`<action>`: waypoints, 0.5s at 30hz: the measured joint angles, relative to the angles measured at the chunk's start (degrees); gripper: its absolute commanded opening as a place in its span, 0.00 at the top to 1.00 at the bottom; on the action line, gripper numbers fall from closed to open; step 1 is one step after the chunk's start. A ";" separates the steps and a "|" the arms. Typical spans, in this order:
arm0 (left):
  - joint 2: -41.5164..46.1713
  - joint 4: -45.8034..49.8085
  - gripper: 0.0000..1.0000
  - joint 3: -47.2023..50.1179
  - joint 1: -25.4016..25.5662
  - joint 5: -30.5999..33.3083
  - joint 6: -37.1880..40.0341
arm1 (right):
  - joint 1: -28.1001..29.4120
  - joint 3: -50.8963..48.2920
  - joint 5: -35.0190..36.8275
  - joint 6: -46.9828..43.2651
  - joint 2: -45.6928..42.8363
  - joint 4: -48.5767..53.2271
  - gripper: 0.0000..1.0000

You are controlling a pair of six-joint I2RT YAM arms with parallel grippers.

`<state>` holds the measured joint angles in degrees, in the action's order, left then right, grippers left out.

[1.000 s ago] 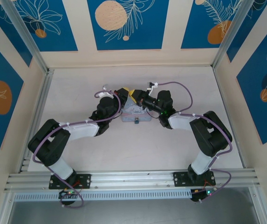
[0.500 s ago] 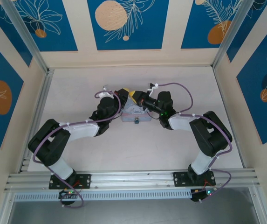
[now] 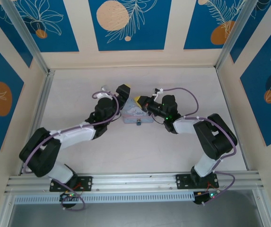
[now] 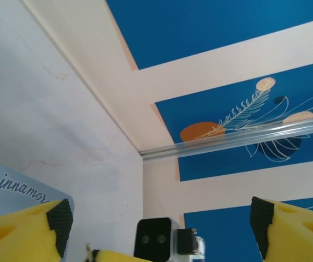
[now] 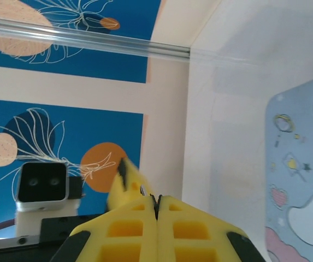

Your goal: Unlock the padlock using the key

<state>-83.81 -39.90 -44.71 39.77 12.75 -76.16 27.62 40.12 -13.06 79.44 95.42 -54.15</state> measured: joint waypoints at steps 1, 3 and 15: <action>1.84 2.36 0.06 -0.02 0.00 0.09 0.70 | -0.31 -0.31 -0.07 -0.02 -0.39 0.42 1.00; 5.07 7.34 0.04 -0.35 0.00 0.22 2.23 | -0.85 -0.66 -0.28 -0.26 -1.29 1.31 1.00; 11.74 44.35 0.00 -17.29 0.00 0.63 5.33 | -2.91 -0.90 -0.90 -4.52 -8.04 12.33 1.00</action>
<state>-72.07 4.45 -62.00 39.77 13.39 -70.83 24.71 39.22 -13.96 74.91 87.37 -41.82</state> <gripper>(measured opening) 0.998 0.068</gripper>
